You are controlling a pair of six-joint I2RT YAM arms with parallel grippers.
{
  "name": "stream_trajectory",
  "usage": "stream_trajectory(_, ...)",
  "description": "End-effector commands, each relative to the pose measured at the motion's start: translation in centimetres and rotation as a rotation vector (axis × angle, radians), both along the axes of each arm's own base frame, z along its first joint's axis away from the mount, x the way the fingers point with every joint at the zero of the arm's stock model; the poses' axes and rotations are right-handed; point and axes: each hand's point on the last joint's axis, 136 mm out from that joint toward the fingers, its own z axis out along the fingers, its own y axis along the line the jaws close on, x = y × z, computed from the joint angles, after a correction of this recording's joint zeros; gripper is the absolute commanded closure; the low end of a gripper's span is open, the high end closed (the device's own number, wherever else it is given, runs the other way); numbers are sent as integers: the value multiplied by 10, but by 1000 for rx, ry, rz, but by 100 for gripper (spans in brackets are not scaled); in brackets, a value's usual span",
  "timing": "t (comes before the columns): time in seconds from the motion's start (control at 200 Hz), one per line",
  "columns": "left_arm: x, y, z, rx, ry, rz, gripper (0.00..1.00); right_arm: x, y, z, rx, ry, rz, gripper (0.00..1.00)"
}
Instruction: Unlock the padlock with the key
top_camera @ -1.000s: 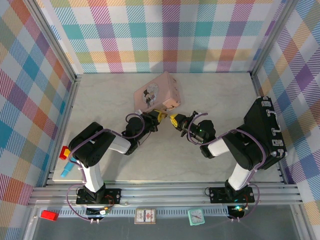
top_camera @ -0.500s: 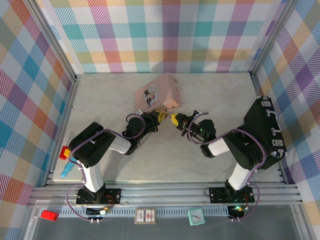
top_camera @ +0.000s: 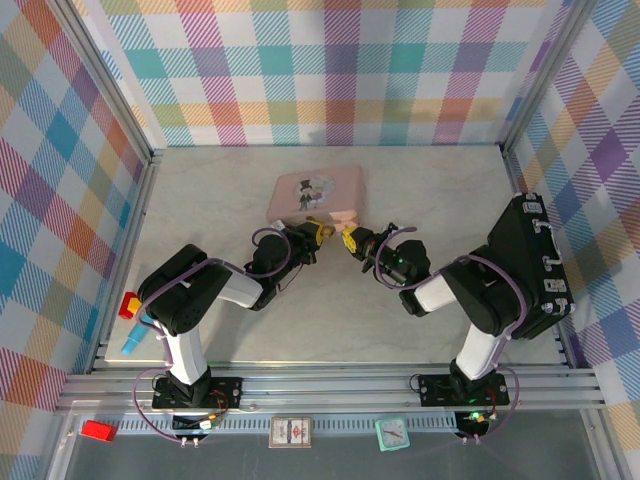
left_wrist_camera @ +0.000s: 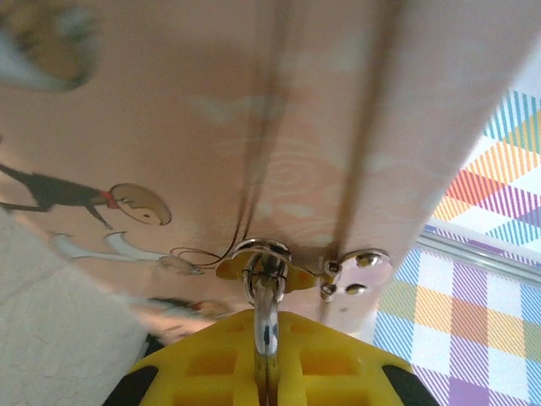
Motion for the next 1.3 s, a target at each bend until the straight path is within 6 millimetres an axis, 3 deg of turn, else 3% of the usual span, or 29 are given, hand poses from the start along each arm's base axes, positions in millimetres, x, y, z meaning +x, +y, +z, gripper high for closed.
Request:
stream_trajectory(0.0,-9,-21,95,-159,-241,-73,100,-7,14,-13,-3,45,40,100)
stream_trajectory(0.15,-9,-21,94,-156,-239,-73,100,-10,18,-12,2,49,49,100)
stream_trajectory(0.36,-9,-23,87,-147,-228,-79,100,-22,19,-44,-20,149,57,100)
stream_trajectory(0.525,-11,-25,84,-143,-222,-87,100,-26,16,-55,-30,183,49,100)
stream_trajectory(0.81,-12,-33,77,-124,-219,-123,100,-25,23,-54,-22,186,77,100)
stream_trajectory(1.055,-19,-33,50,-46,-197,-159,100,-24,14,-48,-32,153,49,100)
stream_trajectory(1.18,-12,-15,24,81,-183,-160,100,-25,-1,-47,-66,142,39,100)
stream_trajectory(1.295,-8,-3,3,194,-176,-208,100,-37,-1,-55,-161,141,117,100)
